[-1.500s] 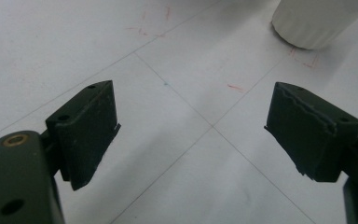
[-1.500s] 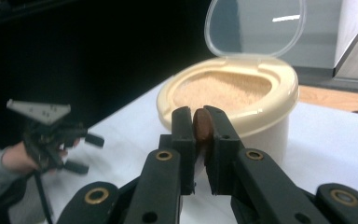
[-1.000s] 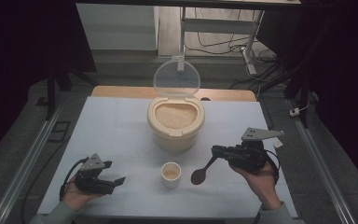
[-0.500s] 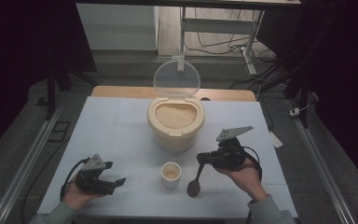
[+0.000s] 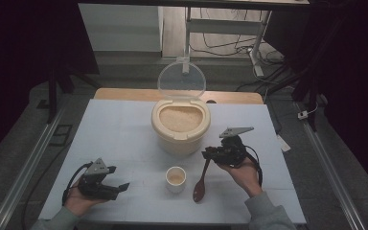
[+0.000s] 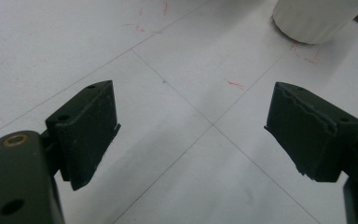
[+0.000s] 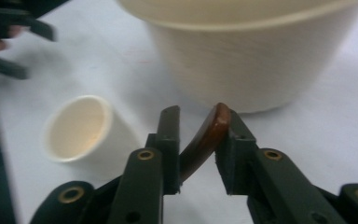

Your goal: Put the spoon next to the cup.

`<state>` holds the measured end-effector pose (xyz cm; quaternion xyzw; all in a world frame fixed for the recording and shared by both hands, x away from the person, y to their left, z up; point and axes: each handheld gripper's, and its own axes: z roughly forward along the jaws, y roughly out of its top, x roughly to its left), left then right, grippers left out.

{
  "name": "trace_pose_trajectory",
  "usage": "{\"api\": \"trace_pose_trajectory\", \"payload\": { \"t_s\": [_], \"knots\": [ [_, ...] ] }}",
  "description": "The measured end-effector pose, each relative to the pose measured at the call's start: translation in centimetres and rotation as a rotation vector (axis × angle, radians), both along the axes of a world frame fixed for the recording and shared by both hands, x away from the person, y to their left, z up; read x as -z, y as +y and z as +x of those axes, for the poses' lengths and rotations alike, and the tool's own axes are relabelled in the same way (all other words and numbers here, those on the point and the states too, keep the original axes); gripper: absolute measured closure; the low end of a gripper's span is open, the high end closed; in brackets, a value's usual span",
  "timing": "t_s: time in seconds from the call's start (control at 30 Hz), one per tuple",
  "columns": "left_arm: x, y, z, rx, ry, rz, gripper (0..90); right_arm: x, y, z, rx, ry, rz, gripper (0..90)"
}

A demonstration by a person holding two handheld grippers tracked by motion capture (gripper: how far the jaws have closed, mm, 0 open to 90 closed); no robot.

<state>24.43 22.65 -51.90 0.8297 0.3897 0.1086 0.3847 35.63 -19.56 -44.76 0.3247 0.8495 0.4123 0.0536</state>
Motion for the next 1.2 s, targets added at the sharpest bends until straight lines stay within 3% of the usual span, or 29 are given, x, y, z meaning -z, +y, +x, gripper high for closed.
{"api": "trace_pose_trajectory", "payload": {
  "t_s": [0.2, 0.43, 0.7, 0.9, 1.0, 1.1, 1.2],
  "knots": [
    [0.1, 0.0, 0.1, 0.0, 0.003, 0.002, 16.3, 2.5, -0.7, 1.2, 0.09, 0.0, -0.021, 64.1],
    [0.1, 0.0, 0.0, 0.002, 0.002, 0.005, 16.3, 4.8, -0.8, 1.8, 0.17, 0.001, -0.102, 55.9],
    [0.1, -0.1, 0.0, 0.002, 0.001, 0.009, 16.2, 6.0, -0.4, 1.6, 0.218, -0.055, -0.198, 49.7],
    [0.2, 0.0, 0.0, 0.0, 0.001, 0.01, 16.2, 5.9, -0.8, 1.5, 0.262, -0.085, -0.176, 42.3],
    [0.1, 0.0, 0.0, -0.003, 0.002, 0.007, 16.2, 5.2, -1.6, 1.1, 0.281, -0.118, -0.131, 39.9],
    [0.1, 0.0, 0.0, -0.005, 0.0, 0.007, 16.2, 4.6, -2.5, 0.4, 0.261, -0.145, -0.093, 41.2],
    [0.1, 0.0, 0.0, -0.007, -0.003, 0.005, 16.1, 4.0, -3.6, -0.9, 0.192, -0.16, -0.034, 41.9]
  ]
}}
